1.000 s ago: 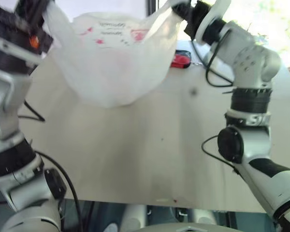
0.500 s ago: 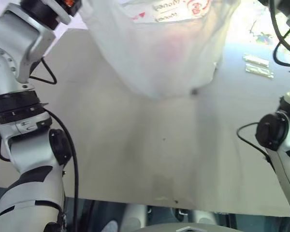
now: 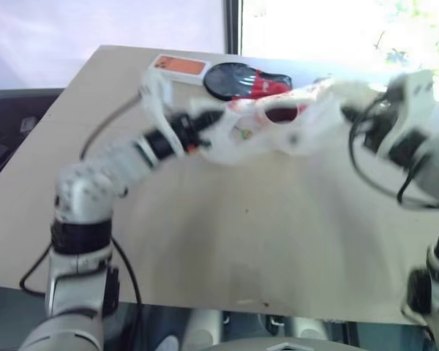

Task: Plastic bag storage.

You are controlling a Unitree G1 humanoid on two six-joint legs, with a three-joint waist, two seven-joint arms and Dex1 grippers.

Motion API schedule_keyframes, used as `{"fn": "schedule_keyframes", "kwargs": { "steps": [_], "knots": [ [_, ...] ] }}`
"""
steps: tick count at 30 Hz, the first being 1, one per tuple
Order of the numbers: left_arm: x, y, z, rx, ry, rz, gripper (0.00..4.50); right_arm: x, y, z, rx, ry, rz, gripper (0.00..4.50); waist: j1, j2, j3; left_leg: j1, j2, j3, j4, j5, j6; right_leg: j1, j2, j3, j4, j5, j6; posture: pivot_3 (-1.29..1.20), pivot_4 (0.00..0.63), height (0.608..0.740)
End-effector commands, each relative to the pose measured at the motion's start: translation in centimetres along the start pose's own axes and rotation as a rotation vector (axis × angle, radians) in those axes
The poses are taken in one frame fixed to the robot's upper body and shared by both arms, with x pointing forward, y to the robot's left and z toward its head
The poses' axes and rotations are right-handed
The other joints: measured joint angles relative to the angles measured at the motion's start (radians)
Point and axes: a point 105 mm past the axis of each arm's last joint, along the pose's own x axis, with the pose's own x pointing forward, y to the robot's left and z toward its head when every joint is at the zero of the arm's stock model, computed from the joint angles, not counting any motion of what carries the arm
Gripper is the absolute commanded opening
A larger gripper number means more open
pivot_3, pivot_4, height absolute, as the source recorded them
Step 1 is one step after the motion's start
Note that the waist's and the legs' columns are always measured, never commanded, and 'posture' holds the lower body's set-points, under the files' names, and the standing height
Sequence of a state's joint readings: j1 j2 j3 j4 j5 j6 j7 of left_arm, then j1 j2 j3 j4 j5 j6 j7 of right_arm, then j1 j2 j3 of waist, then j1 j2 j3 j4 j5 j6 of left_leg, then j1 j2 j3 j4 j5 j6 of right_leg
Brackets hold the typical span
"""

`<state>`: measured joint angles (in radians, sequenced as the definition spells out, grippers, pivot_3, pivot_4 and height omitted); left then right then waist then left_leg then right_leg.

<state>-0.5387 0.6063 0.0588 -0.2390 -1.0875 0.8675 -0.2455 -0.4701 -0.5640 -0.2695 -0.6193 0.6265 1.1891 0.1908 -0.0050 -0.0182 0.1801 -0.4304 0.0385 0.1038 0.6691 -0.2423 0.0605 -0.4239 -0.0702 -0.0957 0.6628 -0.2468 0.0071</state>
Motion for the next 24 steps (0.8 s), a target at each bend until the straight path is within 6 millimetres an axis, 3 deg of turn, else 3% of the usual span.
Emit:
{"fn": "schedule_keyframes", "kwargs": {
  "steps": [1, 2, 3, 5, 10, 12, 13, 18, 24],
  "knots": [
    [-1.4, -1.7, -0.1, 0.124, -0.036, -0.058, 0.01, -2.2, 1.6, -1.0, -0.171, -0.032, 0.035, 0.27, 0.001, 0.000, 0.000, 0.000, 0.000, 0.000, 0.001, 0.000, 0.000, 0.000, 0.000, 0.000, 0.000, 0.000, 0.000, 0.00, 0.150, 0.740],
    [-2.0, -1.7, -0.9, 0.112, -0.026, -0.065, 0.00, -2.8, 2.7, -2.6, -0.208, 0.005, 0.091, 0.56, 0.003, -0.001, -0.002, 0.001, 0.000, 0.000, 0.000, 0.000, 0.000, 0.001, 0.000, 0.000, 0.000, 0.000, 0.000, 0.00, 0.150, 0.740],
    [-2.8, -1.6, -1.6, 0.079, -0.021, -0.072, 0.26, -3.7, 3.5, -3.8, -0.201, 0.017, 0.120, 0.85, 0.004, -0.001, -0.002, 0.003, 0.000, -0.001, 0.000, 0.000, 0.000, 0.003, -0.001, 0.000, -0.001, 0.000, 0.000, 0.00, 0.150, 0.740],
    [-4.2, -1.8, -2.2, 0.053, -0.020, -0.095, 0.82, -5.1, 4.3, -4.6, -0.176, 0.009, 0.142, 1.74, 0.002, 0.000, -0.001, 0.010, 0.002, -0.001, -0.003, 0.000, 0.000, 0.009, -0.002, 0.001, -0.003, -0.001, 0.001, 0.00, 0.150, 0.740],
    [-7.5, -1.3, -3.3, 0.051, 0.030, -0.056, 3.32, -8.1, 5.4, -5.6, -0.126, 0.028, 0.186, 4.38, -0.003, 0.001, -0.001, 0.013, 0.003, 0.000, -0.001, 0.000, -0.001, 0.010, -0.002, 0.003, -0.001, -0.003, 0.005, 0.00, 0.150, 0.740],
    [-8.5, -1.0, -3.6, 0.066, 0.051, -0.034, 4.18, -9.1, 5.3, -5.8, -0.111, 0.036, 0.182, 4.50, 0.002, 0.000, -0.002, 0.016, 0.004, 0.000, -0.001, -0.002, -0.002, 0.013, -0.002, 0.003, -0.001, -0.004, 0.004, 0.00, 0.150, 0.740],
    [-9.2, -1.0, -4.2, 0.101, 0.088, -0.021, 4.41, -9.9, 4.7, -5.9, -0.121, 0.048, 0.165, 4.50, 0.003, 0.000, -0.002, 0.015, 0.004, -0.001, -0.001, -0.002, -0.003, 0.013, -0.002, 0.002, -0.001, -0.004, 0.004, 0.00, 0.150, 0.740],
    [-11.5, -2.2, -7.3, 0.144, 0.238, -0.048, 4.41, -12.9, 2.9, -6.2, -0.138, 0.110, 0.157, 4.50, 0.014, 0.001, -0.003, 0.015, 0.003, 0.000, -0.001, -0.003, -0.002, 0.013, -0.003, 0.003, -0.002, -0.004, 0.004, 0.00, 0.150, 0.740],
    [-11.9, -2.7, -7.6, 0.182, 0.251, -0.079, 4.41, -13.9, 0.5, -6.7, -0.180, 0.153, 0.095, 4.50, 0.020, 0.002, -0.004, 0.015, 0.005, -0.001, -0.001, -0.007, 0.000, 0.011, -0.003, 0.002, -0.002, -0.006, 0.000, 0.00, 0.150, 0.740]
  ]
}}
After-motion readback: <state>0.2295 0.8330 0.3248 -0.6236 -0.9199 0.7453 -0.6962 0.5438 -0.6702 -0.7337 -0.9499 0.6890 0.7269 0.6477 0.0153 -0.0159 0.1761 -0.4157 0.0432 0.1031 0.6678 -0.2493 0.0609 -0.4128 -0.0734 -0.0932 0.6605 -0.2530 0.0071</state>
